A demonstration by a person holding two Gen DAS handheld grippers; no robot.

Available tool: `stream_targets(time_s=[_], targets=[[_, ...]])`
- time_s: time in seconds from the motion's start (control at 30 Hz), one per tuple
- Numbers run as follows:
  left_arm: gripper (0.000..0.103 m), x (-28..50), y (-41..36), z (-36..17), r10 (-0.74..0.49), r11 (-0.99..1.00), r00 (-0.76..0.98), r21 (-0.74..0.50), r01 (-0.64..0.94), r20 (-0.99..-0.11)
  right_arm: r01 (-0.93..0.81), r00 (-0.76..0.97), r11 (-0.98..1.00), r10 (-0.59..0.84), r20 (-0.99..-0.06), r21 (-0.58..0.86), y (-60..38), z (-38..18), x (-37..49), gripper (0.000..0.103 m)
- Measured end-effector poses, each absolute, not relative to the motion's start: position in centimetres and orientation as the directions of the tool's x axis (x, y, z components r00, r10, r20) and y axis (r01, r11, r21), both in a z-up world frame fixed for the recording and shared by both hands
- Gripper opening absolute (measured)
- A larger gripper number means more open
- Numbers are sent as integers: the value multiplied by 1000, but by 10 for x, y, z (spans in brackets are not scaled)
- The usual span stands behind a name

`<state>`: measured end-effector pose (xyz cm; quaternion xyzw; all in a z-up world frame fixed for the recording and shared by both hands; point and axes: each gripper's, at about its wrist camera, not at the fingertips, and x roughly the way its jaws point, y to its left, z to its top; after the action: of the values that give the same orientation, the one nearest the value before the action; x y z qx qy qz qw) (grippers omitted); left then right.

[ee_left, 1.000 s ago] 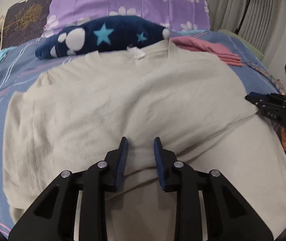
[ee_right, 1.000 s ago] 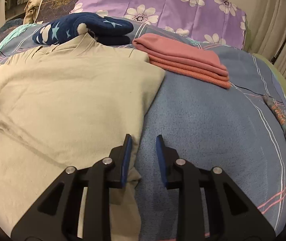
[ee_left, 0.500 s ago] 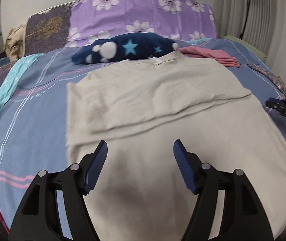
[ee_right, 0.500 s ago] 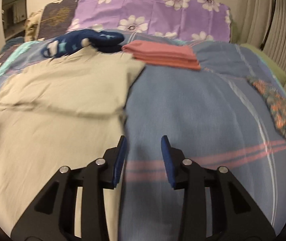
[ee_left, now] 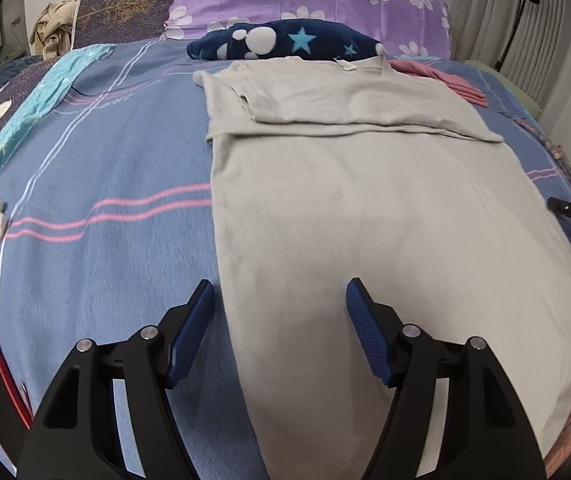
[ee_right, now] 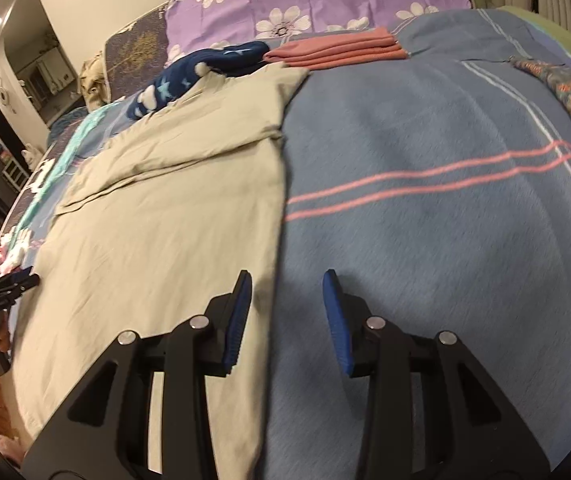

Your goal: Fold small clothes

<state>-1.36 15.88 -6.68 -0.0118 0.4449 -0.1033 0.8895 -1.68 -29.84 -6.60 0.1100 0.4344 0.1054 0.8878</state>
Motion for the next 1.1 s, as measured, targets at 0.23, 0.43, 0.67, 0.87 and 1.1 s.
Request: stream_targets(time_s=[0.23, 0.43, 0.67, 0.87, 1.1], targets=[[69, -59, 159, -70, -273, 961, 580, -189, 202, -767, -115, 585, 936, 335, -739, 333, -303, -67, -54, 38], [58, -104, 148, -67, -319, 943, 559, -198, 267, -765, -140, 546, 894, 429, -720, 426, -313, -70, -101, 38], [32, -133, 158, -63, -389, 919, 508, -287, 269, -768, -217, 483, 848, 523, -702, 483, -311, -69, -152, 42], [33, -125, 153, -66, -382, 922, 496, -289, 257, -780, -241, 480, 841, 537, -694, 484, -297, -68, -146, 47], [4, -125, 165, -46, -446, 894, 572, -369, 253, -688, -167, 485, 746, 632, -605, 645, -318, -68, -132, 5]])
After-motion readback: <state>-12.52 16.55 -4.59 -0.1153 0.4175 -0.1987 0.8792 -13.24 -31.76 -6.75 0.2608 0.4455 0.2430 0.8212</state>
